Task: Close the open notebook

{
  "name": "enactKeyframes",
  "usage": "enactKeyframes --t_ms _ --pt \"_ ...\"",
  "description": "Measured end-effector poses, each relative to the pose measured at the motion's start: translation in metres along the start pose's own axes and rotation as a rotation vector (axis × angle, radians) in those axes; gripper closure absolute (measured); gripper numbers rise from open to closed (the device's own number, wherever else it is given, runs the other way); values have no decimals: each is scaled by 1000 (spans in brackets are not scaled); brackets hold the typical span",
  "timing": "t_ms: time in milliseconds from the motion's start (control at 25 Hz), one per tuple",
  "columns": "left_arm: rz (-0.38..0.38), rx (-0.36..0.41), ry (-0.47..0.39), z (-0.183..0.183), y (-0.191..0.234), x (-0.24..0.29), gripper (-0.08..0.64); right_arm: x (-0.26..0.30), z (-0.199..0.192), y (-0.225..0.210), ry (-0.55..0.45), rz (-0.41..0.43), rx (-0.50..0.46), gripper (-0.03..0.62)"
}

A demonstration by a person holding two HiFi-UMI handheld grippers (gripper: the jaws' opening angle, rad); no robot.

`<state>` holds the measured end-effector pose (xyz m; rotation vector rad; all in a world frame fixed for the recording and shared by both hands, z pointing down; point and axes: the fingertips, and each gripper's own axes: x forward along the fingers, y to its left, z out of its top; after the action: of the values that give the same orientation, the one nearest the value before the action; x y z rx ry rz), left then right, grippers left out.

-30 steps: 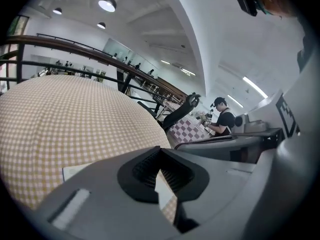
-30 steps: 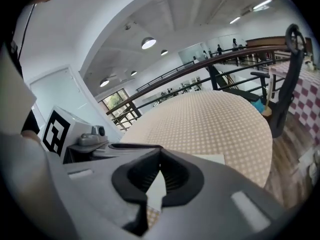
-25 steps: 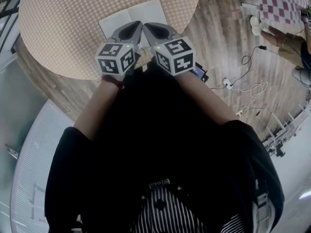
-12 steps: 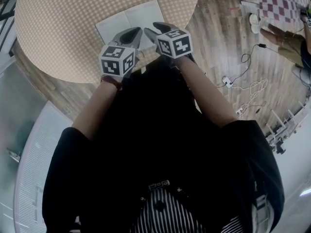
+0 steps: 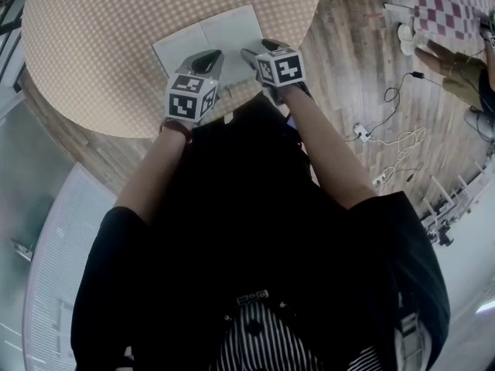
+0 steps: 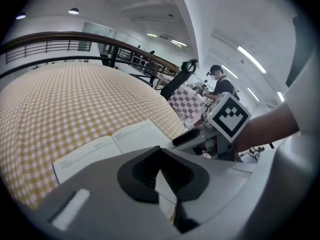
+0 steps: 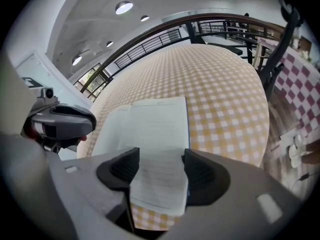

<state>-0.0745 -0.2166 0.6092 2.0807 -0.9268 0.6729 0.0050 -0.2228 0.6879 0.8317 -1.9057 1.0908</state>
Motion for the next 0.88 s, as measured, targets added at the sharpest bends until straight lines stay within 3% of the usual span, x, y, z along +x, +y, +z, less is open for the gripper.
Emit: enactKeyframes --t_ms 160,440,680,880 --pt "-27 87 46 -4 -9 6 560 1 1 -5 4 -33 -10 323" --pt "-36 94 93 -12 -7 24 560 1 0 -15 18 -105 -62 322" --pt "-33 57 105 -19 1 36 560 2 -3 -10 23 -51 -57 322" --pt "-35 18 129 -40 13 46 560 3 -2 -10 28 -22 6 322"
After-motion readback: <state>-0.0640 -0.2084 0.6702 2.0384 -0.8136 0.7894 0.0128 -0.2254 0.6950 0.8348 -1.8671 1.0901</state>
